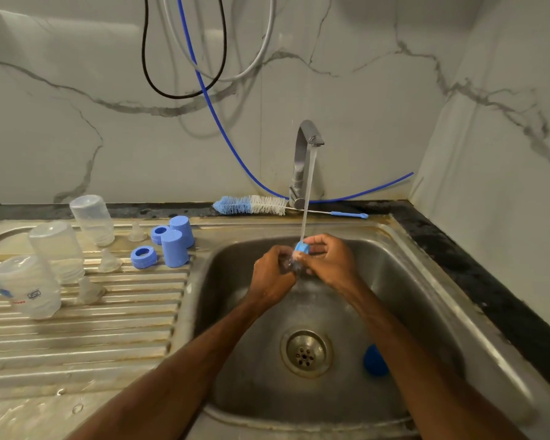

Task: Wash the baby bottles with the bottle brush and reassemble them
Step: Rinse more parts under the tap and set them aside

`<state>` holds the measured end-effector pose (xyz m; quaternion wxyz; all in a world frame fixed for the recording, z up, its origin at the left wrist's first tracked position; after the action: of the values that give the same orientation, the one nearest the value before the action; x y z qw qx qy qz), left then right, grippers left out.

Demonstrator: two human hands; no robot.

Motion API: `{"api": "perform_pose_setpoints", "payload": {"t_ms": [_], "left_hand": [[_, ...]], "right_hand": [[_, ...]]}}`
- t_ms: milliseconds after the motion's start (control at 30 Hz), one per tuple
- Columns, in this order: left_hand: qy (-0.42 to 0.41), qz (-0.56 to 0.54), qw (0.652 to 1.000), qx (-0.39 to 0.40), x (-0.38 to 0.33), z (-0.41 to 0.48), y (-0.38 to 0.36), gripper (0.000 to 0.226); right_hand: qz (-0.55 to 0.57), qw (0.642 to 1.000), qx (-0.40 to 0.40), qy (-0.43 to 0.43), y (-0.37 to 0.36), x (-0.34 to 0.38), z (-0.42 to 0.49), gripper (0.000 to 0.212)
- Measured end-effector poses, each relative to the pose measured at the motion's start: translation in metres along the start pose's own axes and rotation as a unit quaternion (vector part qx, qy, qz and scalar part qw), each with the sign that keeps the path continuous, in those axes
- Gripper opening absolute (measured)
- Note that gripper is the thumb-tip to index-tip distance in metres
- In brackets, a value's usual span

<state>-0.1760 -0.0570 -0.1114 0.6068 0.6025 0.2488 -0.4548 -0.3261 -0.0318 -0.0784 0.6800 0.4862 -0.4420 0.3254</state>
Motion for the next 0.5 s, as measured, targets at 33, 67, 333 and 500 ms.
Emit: {"api": "perform_pose_setpoints", "payload": {"t_ms": [33,67,333,500], "left_hand": [[0.002,0.001,1.000,-0.003,0.001,0.000,0.000,0.042],[0.003,0.007,1.000,-0.005,0.002,0.001,0.000,0.042],[-0.001,0.039,0.999,-0.034,-0.012,0.012,0.013,0.057],[-0.060,0.087,0.994,-0.002,-0.054,0.032,0.016,0.086]], "right_hand": [[-0.001,1.000,0.000,0.001,0.000,-0.002,0.000,0.041],[-0.005,1.000,-0.002,0.003,0.001,-0.003,0.000,0.043],[-0.055,0.995,0.082,-0.029,0.001,-0.017,0.005,0.068],[-0.060,0.994,0.086,-0.014,0.000,-0.018,0.004,0.052]]}}
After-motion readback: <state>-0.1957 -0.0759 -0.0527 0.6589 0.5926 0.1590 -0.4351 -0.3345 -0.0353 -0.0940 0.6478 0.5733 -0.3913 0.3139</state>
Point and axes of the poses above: each hand's wrist, its own z-axis towards the middle knuckle, its own y-axis out of the back of the hand, x = y × z, the point moved 4 cm from there along z, towards the middle knuckle, and after that the axes turned 1 degree about y, right-handed, at the moved point
